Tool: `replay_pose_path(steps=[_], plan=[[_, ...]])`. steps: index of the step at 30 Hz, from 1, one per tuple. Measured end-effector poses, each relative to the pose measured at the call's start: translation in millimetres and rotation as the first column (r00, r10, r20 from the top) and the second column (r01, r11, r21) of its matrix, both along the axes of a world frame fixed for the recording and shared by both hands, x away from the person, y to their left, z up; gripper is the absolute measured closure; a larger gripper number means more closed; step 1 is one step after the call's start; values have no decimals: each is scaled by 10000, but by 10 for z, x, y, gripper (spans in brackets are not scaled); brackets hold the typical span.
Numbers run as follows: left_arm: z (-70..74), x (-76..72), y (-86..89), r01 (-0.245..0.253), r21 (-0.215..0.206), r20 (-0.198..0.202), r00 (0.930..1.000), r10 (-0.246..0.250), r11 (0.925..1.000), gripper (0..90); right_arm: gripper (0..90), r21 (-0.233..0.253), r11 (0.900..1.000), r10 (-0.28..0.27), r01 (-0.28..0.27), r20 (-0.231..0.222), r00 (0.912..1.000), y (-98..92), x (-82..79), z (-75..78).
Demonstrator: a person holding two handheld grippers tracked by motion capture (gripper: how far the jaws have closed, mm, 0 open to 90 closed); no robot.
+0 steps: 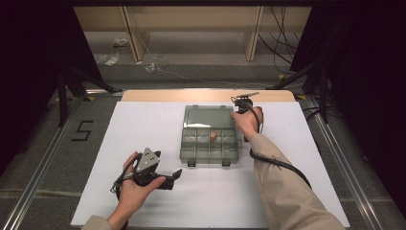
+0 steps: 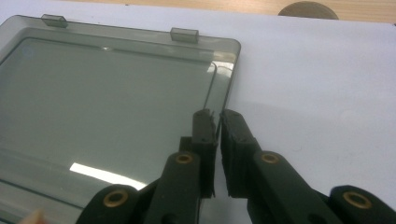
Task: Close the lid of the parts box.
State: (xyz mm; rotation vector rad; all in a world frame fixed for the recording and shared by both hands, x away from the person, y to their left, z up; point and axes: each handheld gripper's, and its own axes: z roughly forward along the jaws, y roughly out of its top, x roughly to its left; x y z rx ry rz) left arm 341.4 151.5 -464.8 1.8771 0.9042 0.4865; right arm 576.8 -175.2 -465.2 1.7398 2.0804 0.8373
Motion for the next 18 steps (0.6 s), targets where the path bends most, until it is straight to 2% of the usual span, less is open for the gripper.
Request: replay_pose_path(steps=[6, 12, 18], plan=[[-3, 26, 1, -100, 70, -36, 9999, 100, 9999, 0, 869, 328, 9990, -289, 290, -38, 9996, -8, 5, -2], [-6, 48, 4, -140, 121, -55, 9999, 141, 9998, 0, 877, 243, 9989, -397, 396, 33, 9992, 17, -2, 10], [8, 93, 12, -402, 284, -157, 9990, 407, 9988, 11, 881, 116, 9991, -400, 399, 108, 9991, 30, -8, 7]])
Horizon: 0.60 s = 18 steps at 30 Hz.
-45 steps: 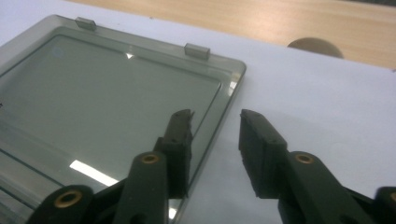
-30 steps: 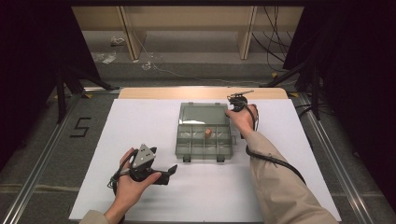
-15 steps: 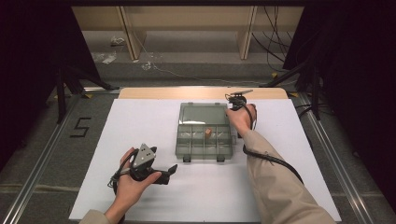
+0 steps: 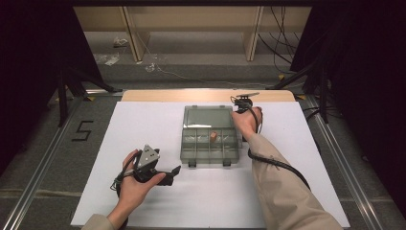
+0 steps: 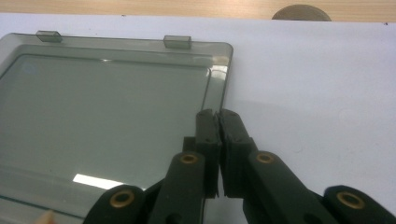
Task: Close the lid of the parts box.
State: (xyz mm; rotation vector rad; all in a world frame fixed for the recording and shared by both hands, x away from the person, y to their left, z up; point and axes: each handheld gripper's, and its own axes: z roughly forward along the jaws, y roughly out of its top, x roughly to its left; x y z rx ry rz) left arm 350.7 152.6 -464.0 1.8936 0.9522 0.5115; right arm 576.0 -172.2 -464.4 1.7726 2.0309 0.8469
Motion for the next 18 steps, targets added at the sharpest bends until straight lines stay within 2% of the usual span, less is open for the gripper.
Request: replay_pose_path(steps=[4, 7, 14, 18], plan=[[3, 3, 0, 25, -27, 4, 10000, -25, 10000, 11, 880, -88, 10000, -29, 29, -14, 10000, 16, 12, 2], [-7, 13, 10, 8, -22, -34, 10000, -8, 10000, 12, 875, -361, 9993, 44, -47, -58, 10000, 38, 20, 7], [-5, 30, 21, -53, -69, -25, 10000, 53, 10000, 13, 873, -459, 9989, -5, 0, -104, 9999, 57, 34, -3], [-4, 44, 29, -101, -74, -20, 9999, 101, 9999, 15, 884, -335, 9991, -248, 241, -209, 9995, 58, 36, 3]])
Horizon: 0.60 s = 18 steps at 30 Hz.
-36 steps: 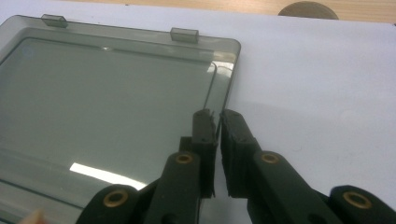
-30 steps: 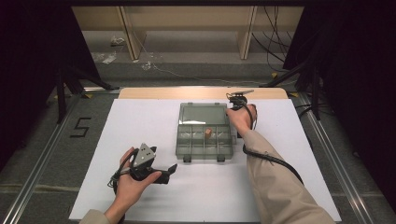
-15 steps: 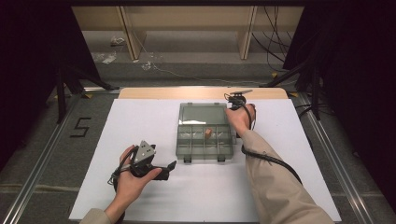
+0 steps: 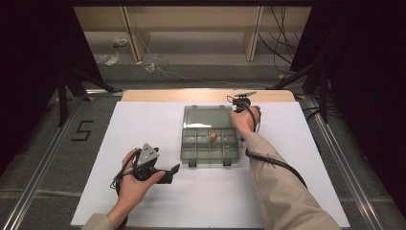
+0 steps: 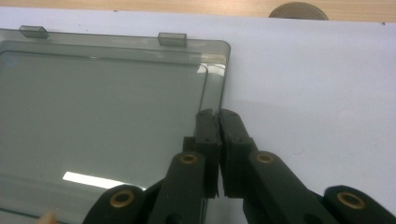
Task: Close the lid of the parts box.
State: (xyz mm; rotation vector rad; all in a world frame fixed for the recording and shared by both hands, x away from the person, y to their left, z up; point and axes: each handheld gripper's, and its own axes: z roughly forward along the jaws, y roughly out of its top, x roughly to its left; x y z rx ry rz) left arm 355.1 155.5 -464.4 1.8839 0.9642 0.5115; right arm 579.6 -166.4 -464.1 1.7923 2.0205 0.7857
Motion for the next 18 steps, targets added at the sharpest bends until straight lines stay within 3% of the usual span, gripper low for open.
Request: replay_pose_path(steps=[3, 9, 11, 18], plan=[[12, 19, 14, -78, -14, -5, 10000, 78, 10000, 19, 893, 22, 9997, -236, 236, 65, 9997, 26, -4, 18], [100, 60, 36, -225, -28, 88, 9997, 225, 9997, 60, 898, -109, 9998, -139, 142, 318, 9994, 62, -17, 42], [168, 140, 72, -430, -17, 164, 9989, 430, 9991, 73, 898, -132, 9999, -66, 72, 451, 9990, 58, -28, 60], [284, 526, 108, -882, -323, -200, 9960, 876, 9956, 131, 900, -17, 10000, 93, -91, 774, 9970, 38, -68, 140]])
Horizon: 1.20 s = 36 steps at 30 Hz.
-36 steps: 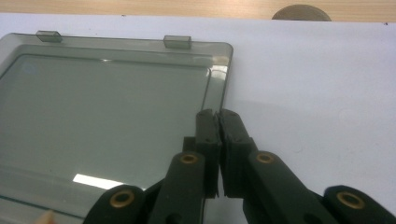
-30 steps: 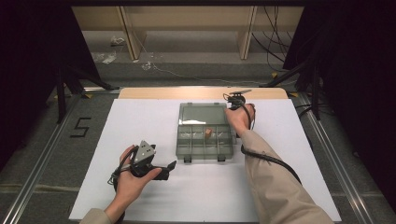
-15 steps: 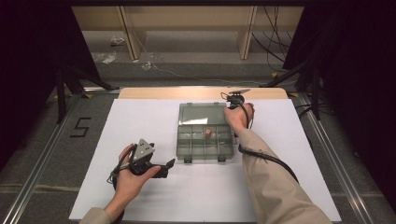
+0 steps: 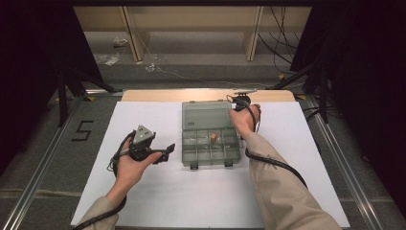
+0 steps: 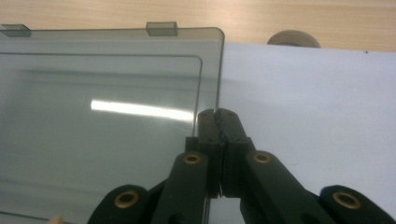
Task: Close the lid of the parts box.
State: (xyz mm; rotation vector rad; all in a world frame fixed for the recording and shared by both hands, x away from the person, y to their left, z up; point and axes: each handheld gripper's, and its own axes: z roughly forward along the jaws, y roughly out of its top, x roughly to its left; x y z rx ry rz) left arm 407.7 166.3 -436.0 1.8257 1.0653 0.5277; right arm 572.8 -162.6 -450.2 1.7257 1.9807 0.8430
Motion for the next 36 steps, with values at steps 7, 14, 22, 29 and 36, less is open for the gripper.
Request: replay_pose_path(steps=[7, 14, 22, 29, 36], plan=[[63, 422, -129, -298, 226, -422, 9986, 307, 9993, 159, 900, 26, 9998, 198, -200, 416, 9989, -10, -51, 70], [112, 1008, -319, -1276, 509, -1307, 9824, 1332, 9905, 320, 900, 136, 9993, 334, -347, 867, 9957, -32, -116, 111], [15, 1330, -429, -2044, -87, -2756, 9415, 1941, 9789, 486, 900, 201, 9983, 521, -549, 1189, 9915, -58, -170, 145], [-33, 1416, -493, -2346, -350, -3230, 9225, 2112, 9715, 596, 900, 203, 9973, 674, -710, 1427, 9875, -76, -216, 178], [-38, 1457, -541, -2349, -730, -3458, 9176, 1963, 9693, 667, 900, 249, 9961, 798, -846, 1550, 9847, -90, -255, 213]])
